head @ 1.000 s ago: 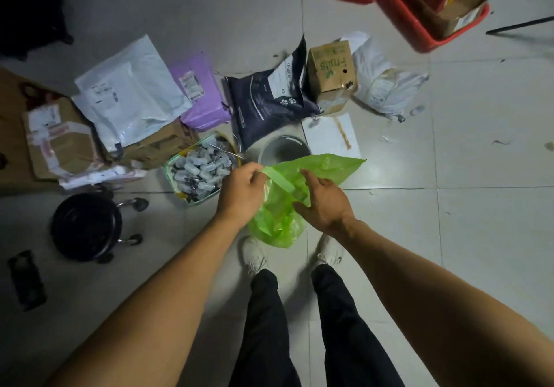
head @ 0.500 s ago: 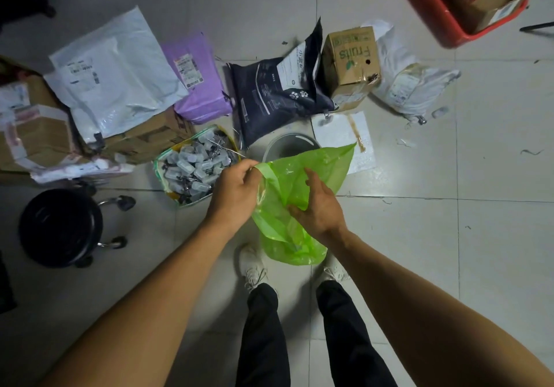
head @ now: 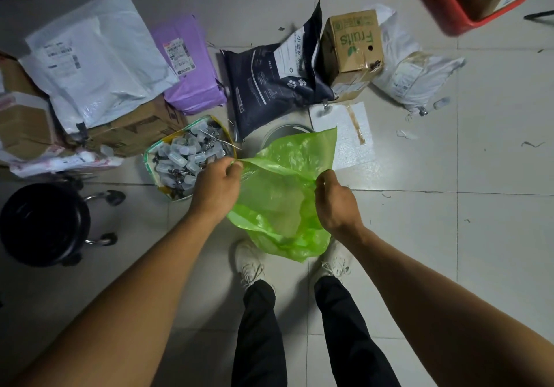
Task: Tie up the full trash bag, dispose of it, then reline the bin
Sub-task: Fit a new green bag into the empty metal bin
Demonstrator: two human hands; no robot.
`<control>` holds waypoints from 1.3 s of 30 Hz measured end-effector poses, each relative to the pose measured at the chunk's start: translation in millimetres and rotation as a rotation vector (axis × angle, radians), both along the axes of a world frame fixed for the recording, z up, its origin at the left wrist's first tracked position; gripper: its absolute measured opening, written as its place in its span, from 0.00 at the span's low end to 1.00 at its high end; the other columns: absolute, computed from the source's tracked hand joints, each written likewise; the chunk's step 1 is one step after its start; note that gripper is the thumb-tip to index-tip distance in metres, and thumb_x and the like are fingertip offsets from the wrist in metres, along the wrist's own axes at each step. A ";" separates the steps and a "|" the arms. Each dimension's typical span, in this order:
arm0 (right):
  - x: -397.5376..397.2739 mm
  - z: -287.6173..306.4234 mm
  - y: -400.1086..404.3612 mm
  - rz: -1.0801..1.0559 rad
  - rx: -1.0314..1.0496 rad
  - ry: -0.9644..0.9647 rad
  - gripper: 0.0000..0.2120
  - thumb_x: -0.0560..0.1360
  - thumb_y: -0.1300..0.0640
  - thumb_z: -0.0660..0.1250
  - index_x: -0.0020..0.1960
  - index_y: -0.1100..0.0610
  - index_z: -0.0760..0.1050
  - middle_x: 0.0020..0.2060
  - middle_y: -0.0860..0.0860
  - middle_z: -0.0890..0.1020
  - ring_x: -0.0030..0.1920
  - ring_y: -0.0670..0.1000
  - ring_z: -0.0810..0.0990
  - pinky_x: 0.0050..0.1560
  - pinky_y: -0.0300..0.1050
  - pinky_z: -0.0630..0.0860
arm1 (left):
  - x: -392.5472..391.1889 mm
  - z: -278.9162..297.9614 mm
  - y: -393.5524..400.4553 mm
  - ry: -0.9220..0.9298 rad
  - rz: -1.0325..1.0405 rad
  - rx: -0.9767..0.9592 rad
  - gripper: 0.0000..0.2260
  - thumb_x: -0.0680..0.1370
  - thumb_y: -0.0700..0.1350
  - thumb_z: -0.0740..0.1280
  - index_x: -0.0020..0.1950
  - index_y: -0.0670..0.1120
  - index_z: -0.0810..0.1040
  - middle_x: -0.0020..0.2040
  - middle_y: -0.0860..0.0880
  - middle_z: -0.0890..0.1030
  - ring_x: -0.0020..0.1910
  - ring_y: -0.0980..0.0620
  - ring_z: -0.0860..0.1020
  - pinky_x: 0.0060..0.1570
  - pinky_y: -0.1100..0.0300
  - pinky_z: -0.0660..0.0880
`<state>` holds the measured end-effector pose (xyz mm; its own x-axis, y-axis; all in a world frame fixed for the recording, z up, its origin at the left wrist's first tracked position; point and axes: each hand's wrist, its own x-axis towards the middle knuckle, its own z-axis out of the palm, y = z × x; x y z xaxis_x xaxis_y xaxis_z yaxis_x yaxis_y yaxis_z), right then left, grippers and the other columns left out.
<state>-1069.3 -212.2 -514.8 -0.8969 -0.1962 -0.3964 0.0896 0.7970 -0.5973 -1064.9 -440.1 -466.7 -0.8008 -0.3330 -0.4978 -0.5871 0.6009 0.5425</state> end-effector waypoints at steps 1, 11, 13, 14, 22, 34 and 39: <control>-1.0 2.8 0.7 -0.020 -0.007 0.004 0.08 0.82 0.57 0.54 0.54 0.62 0.67 0.35 0.64 0.79 0.36 0.68 0.75 0.35 0.57 0.71 | 1.0 -0.7 -0.5 -0.051 -0.034 -0.024 0.14 0.78 0.53 0.58 0.38 0.45 0.72 0.35 0.41 0.77 0.39 0.39 0.76 0.38 0.50 0.68; -10.1 11.8 18.4 0.182 0.432 -0.245 0.17 0.76 0.51 0.62 0.64 0.49 0.74 0.52 0.57 0.83 0.53 0.62 0.81 0.49 0.50 0.76 | 5.4 -4.7 -6.5 -0.296 -0.270 -0.300 0.03 0.71 0.45 0.70 0.39 0.48 0.81 0.42 0.43 0.83 0.46 0.38 0.81 0.38 0.55 0.73; -9.8 8.8 20.6 0.121 0.431 -0.262 0.12 0.77 0.54 0.59 0.54 0.51 0.80 0.48 0.57 0.83 0.50 0.62 0.81 0.46 0.48 0.75 | 4.8 -8.1 -8.6 -0.279 -0.219 -0.264 0.05 0.71 0.42 0.67 0.36 0.46 0.79 0.37 0.42 0.80 0.43 0.37 0.80 0.36 0.55 0.71; -8.7 5.9 21.4 0.110 0.388 -0.249 0.11 0.77 0.55 0.59 0.50 0.54 0.80 0.47 0.58 0.82 0.50 0.62 0.79 0.46 0.48 0.74 | 4.3 -9.5 -8.3 -0.263 -0.196 -0.240 0.08 0.72 0.42 0.65 0.33 0.44 0.74 0.36 0.41 0.78 0.42 0.37 0.79 0.35 0.55 0.69; -11.5 -4.4 8.2 -0.214 -0.033 -0.486 0.13 0.78 0.55 0.60 0.41 0.63 0.73 0.34 0.56 0.75 0.39 0.57 0.74 0.41 0.48 0.68 | 1.6 -19.8 0.9 -0.119 0.131 0.077 0.12 0.73 0.53 0.66 0.40 0.44 0.77 0.36 0.45 0.81 0.38 0.43 0.80 0.38 0.51 0.75; -23.8 -8.7 -22.3 -0.276 -0.167 -0.388 0.09 0.72 0.56 0.67 0.51 0.56 0.75 0.42 0.54 0.84 0.45 0.57 0.82 0.51 0.54 0.80 | -10.1 -27.8 12.3 0.052 0.084 0.112 0.08 0.75 0.43 0.70 0.54 0.46 0.79 0.47 0.48 0.83 0.47 0.46 0.81 0.50 0.53 0.78; -21.4 -12.8 -48.9 -0.413 -0.373 -0.383 0.18 0.69 0.65 0.61 0.54 0.50 0.76 0.39 0.52 0.83 0.38 0.52 0.80 0.43 0.54 0.80 | -15.0 -38.4 6.1 0.035 -0.001 0.162 0.09 0.77 0.39 0.65 0.56 0.44 0.79 0.48 0.46 0.82 0.48 0.43 0.81 0.50 0.49 0.79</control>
<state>-1090.7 -261.1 -527.6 -0.7375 -0.0527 -0.6733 0.6028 0.3983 -0.6914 -1079.8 -434.0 -505.1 -0.8187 -0.2498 -0.5170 -0.5657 0.5048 0.6520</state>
